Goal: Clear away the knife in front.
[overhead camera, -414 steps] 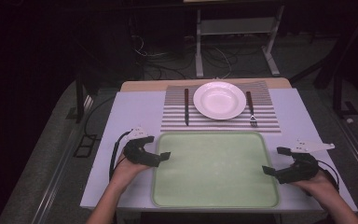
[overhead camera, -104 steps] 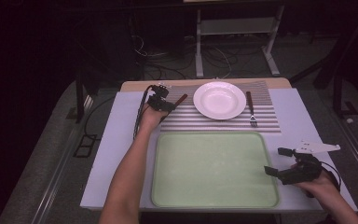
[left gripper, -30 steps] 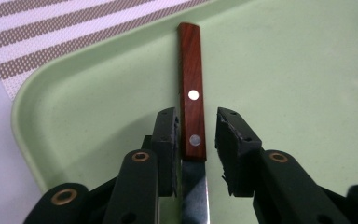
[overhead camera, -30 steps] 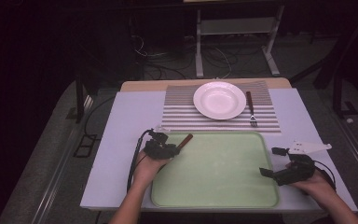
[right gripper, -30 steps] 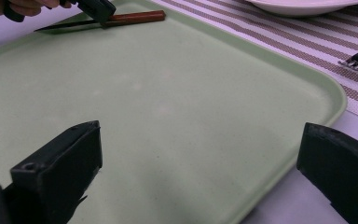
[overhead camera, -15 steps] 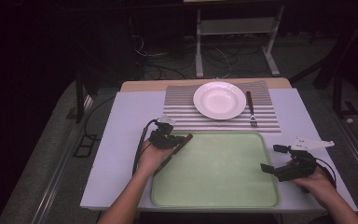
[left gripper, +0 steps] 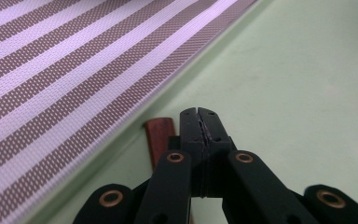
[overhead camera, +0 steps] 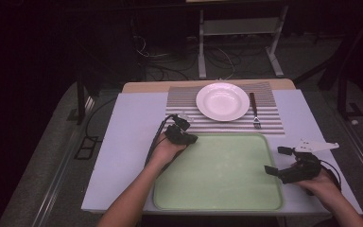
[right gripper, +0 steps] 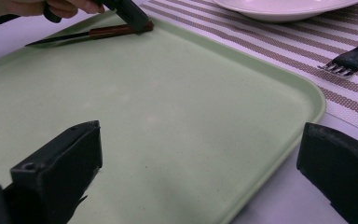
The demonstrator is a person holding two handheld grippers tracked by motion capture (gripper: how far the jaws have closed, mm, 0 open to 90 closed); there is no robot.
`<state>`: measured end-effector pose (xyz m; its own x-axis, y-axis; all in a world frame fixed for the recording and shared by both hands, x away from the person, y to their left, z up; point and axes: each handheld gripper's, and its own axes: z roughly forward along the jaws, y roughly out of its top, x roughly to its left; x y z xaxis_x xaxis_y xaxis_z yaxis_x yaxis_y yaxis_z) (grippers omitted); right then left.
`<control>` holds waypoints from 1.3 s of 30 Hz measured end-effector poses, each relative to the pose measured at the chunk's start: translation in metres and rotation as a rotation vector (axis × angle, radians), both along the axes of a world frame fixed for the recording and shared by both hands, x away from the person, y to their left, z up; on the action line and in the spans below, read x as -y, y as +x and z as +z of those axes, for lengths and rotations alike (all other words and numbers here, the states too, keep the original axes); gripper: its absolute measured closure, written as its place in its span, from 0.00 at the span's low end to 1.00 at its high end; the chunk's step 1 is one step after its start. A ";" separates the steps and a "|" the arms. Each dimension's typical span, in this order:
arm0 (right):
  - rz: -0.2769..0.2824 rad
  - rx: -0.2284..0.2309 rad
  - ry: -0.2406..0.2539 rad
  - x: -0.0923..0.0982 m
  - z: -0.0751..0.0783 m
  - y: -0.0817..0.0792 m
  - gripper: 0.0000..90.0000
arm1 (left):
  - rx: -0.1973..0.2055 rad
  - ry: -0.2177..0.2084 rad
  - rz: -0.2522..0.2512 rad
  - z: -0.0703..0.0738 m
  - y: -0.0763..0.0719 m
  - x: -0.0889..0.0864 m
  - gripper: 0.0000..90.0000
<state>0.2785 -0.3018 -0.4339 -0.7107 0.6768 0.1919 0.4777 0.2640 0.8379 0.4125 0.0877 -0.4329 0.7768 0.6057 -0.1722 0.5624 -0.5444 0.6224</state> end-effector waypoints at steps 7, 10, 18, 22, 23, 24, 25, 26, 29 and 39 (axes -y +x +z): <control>-0.004 -0.002 0.002 0.000 0.000 0.001 0.00 | 0.003 0.018 0.030 -0.003 0.010 -0.005 0.99; -0.004 -0.002 0.002 0.000 0.000 0.000 0.00 | 0.005 0.023 0.044 -0.004 0.012 -0.011 0.99; -0.003 -0.001 0.001 0.000 0.000 0.001 0.00 | 0.033 0.042 0.098 0.001 0.010 -0.035 0.99; -0.004 -0.002 0.000 0.000 0.000 0.001 0.00 | 0.037 0.053 0.123 -0.001 0.006 -0.050 0.99; -0.005 -0.002 0.001 0.000 0.000 0.001 0.00 | 0.038 0.057 0.131 -0.001 0.005 -0.053 0.99; -0.004 -0.001 0.001 0.000 0.000 0.001 0.00 | 0.040 0.060 0.139 -0.002 0.004 -0.057 0.99; -0.004 -0.001 0.002 0.000 0.000 0.001 0.00 | 0.040 0.061 0.146 -0.003 0.003 -0.062 0.99; -0.004 -0.001 0.002 -0.001 0.000 0.001 0.00 | 0.039 0.059 0.154 -0.003 0.002 -0.065 0.99; -0.004 -0.003 0.001 -0.001 0.000 0.001 0.00 | 0.043 0.033 0.174 -0.002 -0.005 -0.076 0.99; 0.013 -0.008 -0.016 -0.004 -0.002 0.001 0.00 | 0.084 -0.040 0.179 0.018 -0.059 -0.105 0.99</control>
<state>0.2790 -0.2975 -0.4361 -0.7176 0.6709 0.1867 0.4809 0.2835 0.8297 0.3530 0.1928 -0.4145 0.6702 0.7293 -0.1377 0.5929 -0.4144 0.6905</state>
